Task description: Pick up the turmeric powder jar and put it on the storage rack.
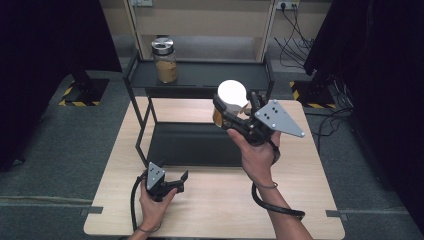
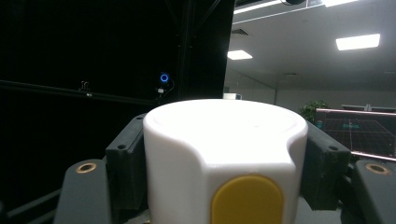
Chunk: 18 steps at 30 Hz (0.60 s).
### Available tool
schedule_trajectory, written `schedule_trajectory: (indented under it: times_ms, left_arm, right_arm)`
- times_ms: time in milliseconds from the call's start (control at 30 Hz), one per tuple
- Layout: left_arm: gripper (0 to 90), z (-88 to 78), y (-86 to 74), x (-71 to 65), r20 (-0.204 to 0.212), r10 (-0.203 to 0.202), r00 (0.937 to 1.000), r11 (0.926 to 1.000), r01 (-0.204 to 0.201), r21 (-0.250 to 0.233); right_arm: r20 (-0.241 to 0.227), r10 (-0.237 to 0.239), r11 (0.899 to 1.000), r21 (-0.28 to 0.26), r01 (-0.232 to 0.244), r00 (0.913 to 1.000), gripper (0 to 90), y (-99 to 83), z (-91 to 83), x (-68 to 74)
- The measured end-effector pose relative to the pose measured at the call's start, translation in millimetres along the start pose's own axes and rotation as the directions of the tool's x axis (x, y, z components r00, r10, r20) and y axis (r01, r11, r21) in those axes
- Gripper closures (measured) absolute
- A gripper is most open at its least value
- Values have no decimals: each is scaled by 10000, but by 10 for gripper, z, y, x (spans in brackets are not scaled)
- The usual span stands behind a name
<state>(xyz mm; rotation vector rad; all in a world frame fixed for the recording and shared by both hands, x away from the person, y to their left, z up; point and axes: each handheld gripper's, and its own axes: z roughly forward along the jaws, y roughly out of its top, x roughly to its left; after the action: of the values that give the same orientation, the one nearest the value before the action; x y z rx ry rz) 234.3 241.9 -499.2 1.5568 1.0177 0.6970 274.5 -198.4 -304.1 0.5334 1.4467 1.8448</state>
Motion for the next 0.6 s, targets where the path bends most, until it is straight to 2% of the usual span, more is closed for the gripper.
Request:
schedule_trajectory:
  times_ms: [600]
  left_arm:
    - [21,1,-1,-1,7,22,10000,10000,-22,-4]
  right_arm:
    - [142,-73,9996,-268,77,9999,311,219,220,-57]
